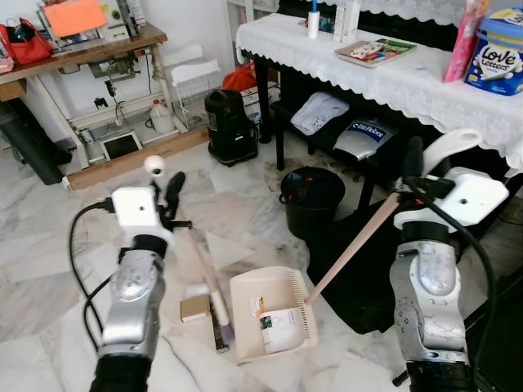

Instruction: Sweep floor

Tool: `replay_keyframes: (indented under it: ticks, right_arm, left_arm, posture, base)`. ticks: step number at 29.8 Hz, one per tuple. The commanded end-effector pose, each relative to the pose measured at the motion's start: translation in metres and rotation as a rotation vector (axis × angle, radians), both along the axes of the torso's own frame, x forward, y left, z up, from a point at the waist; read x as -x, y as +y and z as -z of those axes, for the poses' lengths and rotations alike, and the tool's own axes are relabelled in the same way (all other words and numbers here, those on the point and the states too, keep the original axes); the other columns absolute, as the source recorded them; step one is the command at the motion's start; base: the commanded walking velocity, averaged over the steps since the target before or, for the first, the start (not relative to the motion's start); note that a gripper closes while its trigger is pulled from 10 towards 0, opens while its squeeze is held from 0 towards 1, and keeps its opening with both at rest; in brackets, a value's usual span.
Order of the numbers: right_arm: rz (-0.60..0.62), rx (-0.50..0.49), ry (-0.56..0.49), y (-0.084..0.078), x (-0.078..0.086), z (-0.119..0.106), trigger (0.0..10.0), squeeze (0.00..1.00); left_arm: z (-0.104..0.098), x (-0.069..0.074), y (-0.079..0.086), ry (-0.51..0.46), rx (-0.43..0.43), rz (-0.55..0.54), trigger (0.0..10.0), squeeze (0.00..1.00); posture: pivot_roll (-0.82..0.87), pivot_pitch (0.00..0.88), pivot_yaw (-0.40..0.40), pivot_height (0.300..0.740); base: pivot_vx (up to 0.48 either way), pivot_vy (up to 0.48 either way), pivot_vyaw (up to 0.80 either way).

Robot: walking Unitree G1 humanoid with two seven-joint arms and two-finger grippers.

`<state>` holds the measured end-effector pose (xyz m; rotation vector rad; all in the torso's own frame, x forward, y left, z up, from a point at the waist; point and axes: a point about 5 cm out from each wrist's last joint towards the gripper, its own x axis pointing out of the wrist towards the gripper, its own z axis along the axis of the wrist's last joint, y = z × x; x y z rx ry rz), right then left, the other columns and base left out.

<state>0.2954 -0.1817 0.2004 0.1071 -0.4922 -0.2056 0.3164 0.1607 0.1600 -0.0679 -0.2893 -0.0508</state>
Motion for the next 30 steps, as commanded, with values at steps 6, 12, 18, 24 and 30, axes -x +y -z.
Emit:
replay_keyframes:
  ticks: [6, 12, 18, 24, 30]
  right_arm:
    - [0.023, 0.031, -0.067, -0.001, 0.008, -0.012, 10.0, 0.0]
    - [-0.032, 0.09, -0.036, 0.01, 0.007, -0.005, 10.0, 0.0]
    - [-0.058, 0.114, -0.038, 0.011, 0.001, -0.007, 10.0, 0.0]
    - [-0.086, 0.12, -0.024, 0.017, -0.002, -0.003, 10.0, 0.0]
    - [-0.097, 0.123, -0.022, 0.017, -0.005, -0.003, 10.0, 0.0]
  left_arm:
    - [-0.02, 0.004, 0.018, -0.094, -0.159, 0.003, 10.0, 0.0]
    - [-0.02, 0.007, 0.03, -0.108, -0.211, -0.044, 10.0, 0.0]
    - [-0.017, 0.011, 0.029, -0.106, -0.186, -0.068, 10.0, 0.0]
    - [-0.009, 0.016, 0.027, -0.092, -0.178, -0.091, 10.0, 0.0]
    - [-0.009, 0.016, 0.024, -0.1, -0.189, -0.098, 10.0, 0.0]
  posture:
    - [-0.17, 0.0, 0.136, 0.74]
    - [-0.11, 0.0, 0.095, 0.74]
    - [-0.1, 0.0, 0.067, 0.74]
    - [-0.08, 0.0, 0.049, 0.74]
    - [-0.06, 0.0, 0.042, 0.74]
  base:
    - [0.0, 0.0, 0.0]
    - [0.0, 0.0, 0.0]
    - [0.0, 0.0, 0.16]
    - [0.0, 0.0, 0.7]
    - [0.0, 0.0, 0.7]
